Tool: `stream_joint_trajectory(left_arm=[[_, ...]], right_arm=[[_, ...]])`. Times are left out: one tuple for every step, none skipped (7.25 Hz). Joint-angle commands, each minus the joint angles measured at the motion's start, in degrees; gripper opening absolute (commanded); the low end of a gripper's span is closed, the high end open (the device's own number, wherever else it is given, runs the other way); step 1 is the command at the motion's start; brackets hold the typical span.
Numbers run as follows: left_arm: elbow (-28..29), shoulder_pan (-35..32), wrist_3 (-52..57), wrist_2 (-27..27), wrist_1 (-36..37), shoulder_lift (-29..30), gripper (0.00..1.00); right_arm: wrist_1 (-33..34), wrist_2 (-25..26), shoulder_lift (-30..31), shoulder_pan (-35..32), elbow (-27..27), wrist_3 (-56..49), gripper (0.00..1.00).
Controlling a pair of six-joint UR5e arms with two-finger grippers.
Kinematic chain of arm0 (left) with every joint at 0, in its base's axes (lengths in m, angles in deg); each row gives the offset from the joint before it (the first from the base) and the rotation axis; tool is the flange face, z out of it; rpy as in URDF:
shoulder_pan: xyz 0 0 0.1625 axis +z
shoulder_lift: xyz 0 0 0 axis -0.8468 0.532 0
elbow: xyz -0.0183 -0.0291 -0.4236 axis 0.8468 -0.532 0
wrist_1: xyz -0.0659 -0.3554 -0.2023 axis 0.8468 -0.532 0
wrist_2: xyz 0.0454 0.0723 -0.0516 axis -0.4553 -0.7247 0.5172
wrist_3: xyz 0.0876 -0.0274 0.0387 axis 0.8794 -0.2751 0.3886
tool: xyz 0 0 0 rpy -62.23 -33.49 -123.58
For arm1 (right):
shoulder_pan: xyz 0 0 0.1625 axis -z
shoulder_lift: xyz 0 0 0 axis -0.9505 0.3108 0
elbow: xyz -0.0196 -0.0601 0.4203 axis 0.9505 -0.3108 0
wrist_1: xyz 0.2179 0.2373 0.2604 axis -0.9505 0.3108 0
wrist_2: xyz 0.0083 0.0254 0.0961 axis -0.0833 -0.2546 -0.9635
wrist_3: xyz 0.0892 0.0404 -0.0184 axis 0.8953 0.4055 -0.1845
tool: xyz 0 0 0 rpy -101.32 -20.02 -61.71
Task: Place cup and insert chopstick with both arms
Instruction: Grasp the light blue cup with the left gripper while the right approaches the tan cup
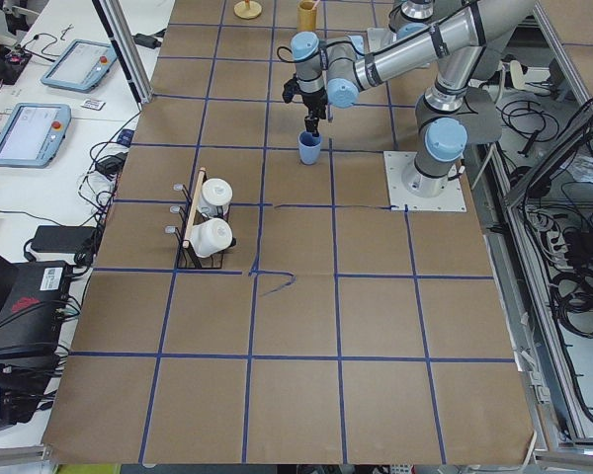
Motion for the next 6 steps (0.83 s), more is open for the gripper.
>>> stream_joint_trajectory(left_arm=[[0.2, 0.0, 2.6, -0.8, 0.0, 0.0, 0.00], [1.0, -0.1, 5.3, -6.3, 0.2, 0.0, 0.00], [1.3, -0.3, 6.2, -7.4, 0.1, 0.0, 0.00], [1.6, -0.5, 6.2, -7.4, 0.1, 0.0, 0.00], [2.2, -0.6, 6.1, -7.3, 0.4, 0.1, 0.00], [3.4, -0.6, 5.3, -6.7, 0.5, 0.1, 0.00]], right_arm=[[-0.9, 0.4, 1.9, 1.7, 3.7, -2.7, 1.00], [0.1, 0.6, 3.1, 3.2, 6.7, -3.1, 1.00], [0.5, 0.8, 4.5, 7.0, 11.2, -3.6, 1.00], [5.0, 0.9, 6.3, 11.5, 16.8, -4.5, 1.00], [6.3, 1.0, 8.4, 13.5, 20.3, -10.0, 1.00], [6.4, 2.2, 8.9, 16.4, 22.1, -11.1, 1.00]])
